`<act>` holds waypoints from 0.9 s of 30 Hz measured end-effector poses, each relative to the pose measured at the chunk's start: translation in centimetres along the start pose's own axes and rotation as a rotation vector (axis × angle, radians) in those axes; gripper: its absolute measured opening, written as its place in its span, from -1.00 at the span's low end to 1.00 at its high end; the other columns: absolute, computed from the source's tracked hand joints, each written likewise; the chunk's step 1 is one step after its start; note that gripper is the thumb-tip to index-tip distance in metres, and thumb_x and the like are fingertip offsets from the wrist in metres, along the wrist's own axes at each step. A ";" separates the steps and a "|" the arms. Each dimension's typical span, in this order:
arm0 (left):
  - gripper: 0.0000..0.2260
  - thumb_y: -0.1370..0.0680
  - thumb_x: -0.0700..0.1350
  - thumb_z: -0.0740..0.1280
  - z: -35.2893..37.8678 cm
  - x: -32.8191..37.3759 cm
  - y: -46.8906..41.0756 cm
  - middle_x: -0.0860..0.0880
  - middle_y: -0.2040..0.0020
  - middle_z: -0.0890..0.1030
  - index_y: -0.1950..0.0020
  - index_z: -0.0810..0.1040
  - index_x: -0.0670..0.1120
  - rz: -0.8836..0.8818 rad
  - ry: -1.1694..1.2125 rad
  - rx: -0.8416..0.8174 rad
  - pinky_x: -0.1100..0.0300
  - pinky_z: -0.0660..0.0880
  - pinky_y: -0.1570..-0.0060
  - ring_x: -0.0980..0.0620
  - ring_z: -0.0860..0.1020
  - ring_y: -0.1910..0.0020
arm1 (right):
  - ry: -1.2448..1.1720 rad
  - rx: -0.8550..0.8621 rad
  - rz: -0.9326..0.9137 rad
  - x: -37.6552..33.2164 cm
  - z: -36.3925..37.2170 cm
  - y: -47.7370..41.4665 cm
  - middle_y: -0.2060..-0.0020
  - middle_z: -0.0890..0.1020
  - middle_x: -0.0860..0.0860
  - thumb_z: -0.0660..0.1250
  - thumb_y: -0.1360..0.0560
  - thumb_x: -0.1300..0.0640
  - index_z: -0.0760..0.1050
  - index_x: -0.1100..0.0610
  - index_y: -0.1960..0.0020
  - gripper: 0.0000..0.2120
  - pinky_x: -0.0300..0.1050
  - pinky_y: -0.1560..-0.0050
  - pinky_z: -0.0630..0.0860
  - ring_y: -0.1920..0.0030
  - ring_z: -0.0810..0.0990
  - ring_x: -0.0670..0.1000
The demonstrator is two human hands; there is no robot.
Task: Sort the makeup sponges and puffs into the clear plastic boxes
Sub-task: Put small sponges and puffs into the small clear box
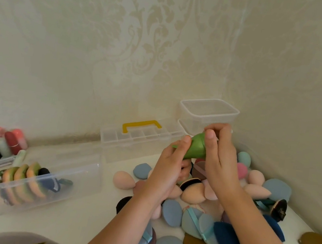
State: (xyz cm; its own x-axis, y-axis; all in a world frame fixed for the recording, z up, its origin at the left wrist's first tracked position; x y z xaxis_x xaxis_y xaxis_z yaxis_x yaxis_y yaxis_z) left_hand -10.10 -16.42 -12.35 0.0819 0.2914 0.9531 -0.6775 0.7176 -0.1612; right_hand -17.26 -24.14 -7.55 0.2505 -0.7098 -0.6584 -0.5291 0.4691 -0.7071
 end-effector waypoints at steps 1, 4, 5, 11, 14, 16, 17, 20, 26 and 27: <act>-0.66 -0.48 0.19 0.21 0.0 0.1 -0.1 0.06 0.53 0.22 0.15 0.38 -0.10 0.035 -0.026 0.001 0.30 0.10 0.59 0.14 0.17 0.60 | -0.031 0.022 0.021 0.0 0.0 0.0 0.30 0.48 -0.12 0.00 -0.56 -0.15 0.34 0.04 0.01 -0.72 -0.36 0.35 0.38 0.31 0.47 -0.20; -0.70 -0.48 0.14 0.22 0.0 0.7 0.1 0.10 0.57 0.29 0.10 0.38 -0.10 0.120 -0.075 0.031 0.33 0.15 0.61 0.16 0.22 0.63 | -0.078 0.035 0.072 0.1 0.1 0.1 0.32 0.47 -0.12 0.04 -0.58 -0.09 0.36 0.10 0.03 -0.73 -0.21 0.33 0.44 0.32 0.46 -0.18; -0.71 -0.48 0.12 0.22 0.1 0.9 0.2 0.10 0.58 0.30 0.09 0.38 -0.11 0.150 -0.081 0.035 0.35 0.16 0.61 0.18 0.23 0.63 | -0.095 0.037 0.092 0.1 0.2 0.1 0.33 0.47 -0.11 0.05 -0.57 -0.09 0.37 0.11 0.03 -0.71 -0.12 0.33 0.46 0.33 0.45 -0.16; -0.76 -0.47 0.16 0.30 -0.2 1.6 0.6 0.14 0.45 0.47 0.05 0.42 0.02 0.369 -0.255 0.068 0.45 0.29 0.47 0.23 0.40 0.51 | -0.166 0.033 0.164 0.1 0.2 -0.3 0.36 0.45 -0.01 0.04 -0.55 -0.03 0.39 0.22 0.08 -0.67 -0.14 0.35 0.39 0.36 0.40 -0.10; -0.88 -0.54 -0.01 0.33 0.2 2.0 1.0 0.16 0.32 0.53 0.02 0.40 0.06 0.426 -0.354 0.070 0.46 0.36 0.36 0.27 0.50 0.37 | -0.154 -0.025 0.154 0.3 0.2 -0.6 0.38 0.46 0.06 0.05 -0.56 -0.04 0.42 0.21 0.11 -0.66 -0.11 0.36 0.37 0.37 0.41 -0.04; -0.87 -0.53 -0.06 0.32 0.2 2.3 0.9 0.21 0.27 0.56 0.00 0.39 0.10 0.432 -0.422 0.078 0.47 0.37 0.32 0.29 0.53 0.30 | -0.112 -0.092 0.144 0.7 0.1 -0.9 0.35 0.51 0.10 0.06 -0.55 -0.07 0.45 0.16 0.11 -0.66 -0.11 0.35 0.39 0.35 0.45 0.02; -0.86 -0.53 -0.05 0.33 0.2 2.5 0.8 0.25 0.27 0.57 0.00 0.40 0.13 0.425 -0.456 0.075 0.47 0.37 0.32 0.29 0.53 0.31 | -0.091 -0.127 0.144 0.8 0.1 -1.0 0.33 0.53 0.10 0.08 -0.55 -0.09 0.47 0.13 0.11 -0.67 -0.12 0.34 0.40 0.33 0.48 0.04; -0.84 -0.52 0.04 0.35 -0.2 3.4 0.5 0.20 0.28 0.57 -0.03 0.41 0.20 0.357 -0.571 0.033 0.31 0.43 0.35 0.23 0.52 0.36 | -0.102 -0.201 0.155 0.8 -0.2 -1.3 0.27 0.57 0.05 0.17 -0.54 -0.17 0.51 0.05 0.09 -0.69 -0.22 0.28 0.42 0.27 0.52 -0.03; -0.53 -0.36 0.25 0.32 -4.0 8.3 1.8 0.12 -0.01 0.54 -0.22 0.40 0.14 0.183 -0.867 -0.017 0.33 0.48 0.04 0.17 0.56 0.05 | -0.330 -0.272 0.247 -0.4 -0.1 -1.5 0.28 0.59 -0.14 0.35 -0.33 -0.09 0.53 0.02 0.04 -0.73 -0.25 0.39 0.49 0.34 0.50 -0.12; -0.53 -0.33 0.27 0.31 -5.3 9.2 2.5 0.12 -0.01 0.55 -0.18 0.44 0.14 0.177 -0.906 -0.002 0.37 0.45 0.05 0.18 0.55 0.04 | -0.361 -0.297 0.272 -0.3 0.0 -1.3 0.27 0.59 -0.16 0.38 -0.31 -0.06 0.53 0.01 0.01 -0.72 -0.24 0.35 0.52 0.33 0.52 -0.10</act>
State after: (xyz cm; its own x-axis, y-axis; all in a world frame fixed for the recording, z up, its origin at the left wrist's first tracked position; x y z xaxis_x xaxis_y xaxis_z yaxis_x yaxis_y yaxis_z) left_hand -7.15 -8.62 -5.37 -0.6271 -0.2088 0.7505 -0.6241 0.7112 -0.3236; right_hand -16.67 -24.53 -6.43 0.3075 -0.3336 -0.8911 -0.8072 0.4044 -0.4299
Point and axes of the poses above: each hand's wrist, its own y-axis away from the middle knuckle, its own z-axis out of the palm, x = y × z, the point moved 7 cm from there along -y, towards the middle knuckle
